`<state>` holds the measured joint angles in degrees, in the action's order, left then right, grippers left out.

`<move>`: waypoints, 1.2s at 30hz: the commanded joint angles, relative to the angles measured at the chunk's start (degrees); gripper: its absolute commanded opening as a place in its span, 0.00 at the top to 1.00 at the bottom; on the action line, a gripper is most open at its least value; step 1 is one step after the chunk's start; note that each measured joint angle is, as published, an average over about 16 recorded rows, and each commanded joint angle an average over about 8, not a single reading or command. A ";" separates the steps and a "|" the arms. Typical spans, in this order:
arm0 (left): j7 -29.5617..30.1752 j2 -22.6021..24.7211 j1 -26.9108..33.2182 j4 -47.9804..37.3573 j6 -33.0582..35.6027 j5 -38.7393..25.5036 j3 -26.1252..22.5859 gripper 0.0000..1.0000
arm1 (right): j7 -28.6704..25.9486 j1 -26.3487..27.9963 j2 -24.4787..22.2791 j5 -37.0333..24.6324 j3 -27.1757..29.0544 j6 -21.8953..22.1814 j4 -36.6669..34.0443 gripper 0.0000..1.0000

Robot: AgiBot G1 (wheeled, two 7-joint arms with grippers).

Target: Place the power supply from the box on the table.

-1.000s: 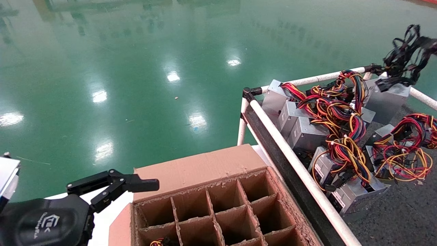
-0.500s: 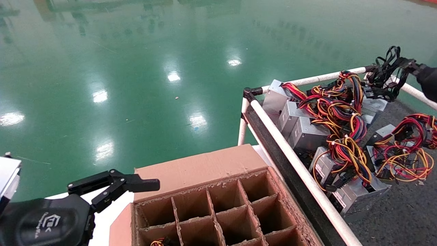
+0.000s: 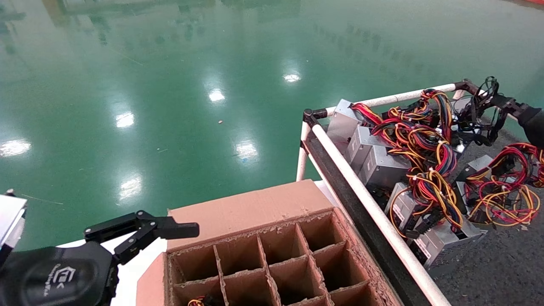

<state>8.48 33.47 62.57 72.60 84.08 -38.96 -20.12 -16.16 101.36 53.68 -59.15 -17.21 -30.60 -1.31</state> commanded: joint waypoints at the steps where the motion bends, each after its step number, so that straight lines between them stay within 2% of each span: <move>1: 0.00 0.00 -0.01 -0.01 -0.01 0.00 0.00 0.00 | -0.02 -0.11 0.01 -0.14 -0.12 0.34 0.02 0.00; 16: 0.00 0.00 0.00 -0.01 0.00 0.00 0.00 0.00 | -0.04 0.33 -0.26 -0.26 -0.16 0.07 0.03 0.00; 36: -0.02 -0.01 0.00 -0.04 -0.01 0.02 -0.01 0.00 | -2.19 4.09 -1.90 -1.83 -1.43 -2.67 0.87 0.00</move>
<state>8.46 33.46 62.57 72.56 84.08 -38.94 -20.13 -18.15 104.63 51.51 -60.65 -18.57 -34.02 0.71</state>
